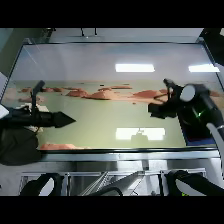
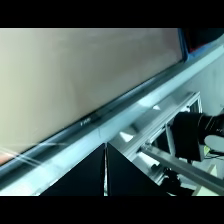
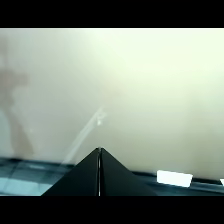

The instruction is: Fold the shirts.

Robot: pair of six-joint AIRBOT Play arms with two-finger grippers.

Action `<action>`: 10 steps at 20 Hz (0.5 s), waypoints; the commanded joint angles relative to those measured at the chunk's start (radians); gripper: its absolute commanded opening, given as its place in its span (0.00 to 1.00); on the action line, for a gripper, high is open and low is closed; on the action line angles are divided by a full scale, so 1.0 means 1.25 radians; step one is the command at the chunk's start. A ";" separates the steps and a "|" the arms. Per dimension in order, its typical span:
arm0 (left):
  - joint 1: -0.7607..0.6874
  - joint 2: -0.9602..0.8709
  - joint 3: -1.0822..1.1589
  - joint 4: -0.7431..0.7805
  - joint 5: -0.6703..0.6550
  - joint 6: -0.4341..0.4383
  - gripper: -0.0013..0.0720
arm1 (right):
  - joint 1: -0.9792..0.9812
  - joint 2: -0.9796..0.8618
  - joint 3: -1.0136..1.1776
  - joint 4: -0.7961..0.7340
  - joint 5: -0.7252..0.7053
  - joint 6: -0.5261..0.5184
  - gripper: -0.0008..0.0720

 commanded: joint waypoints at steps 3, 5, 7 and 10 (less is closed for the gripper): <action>0.001 0.123 -0.174 -0.001 0.016 0.022 0.04 | 0.047 0.065 -0.226 0.092 -0.110 -0.118 0.03; 0.001 0.142 -0.188 -0.004 0.017 0.021 0.04 | 0.047 0.063 -0.226 0.092 -0.102 -0.113 0.03; 0.001 0.157 -0.191 -0.003 0.017 0.020 0.04 | 0.047 0.063 -0.226 0.092 -0.102 -0.113 0.03; 0.001 0.181 -0.191 -0.003 0.022 0.020 0.04 | 0.047 0.063 -0.226 0.092 -0.102 -0.113 0.03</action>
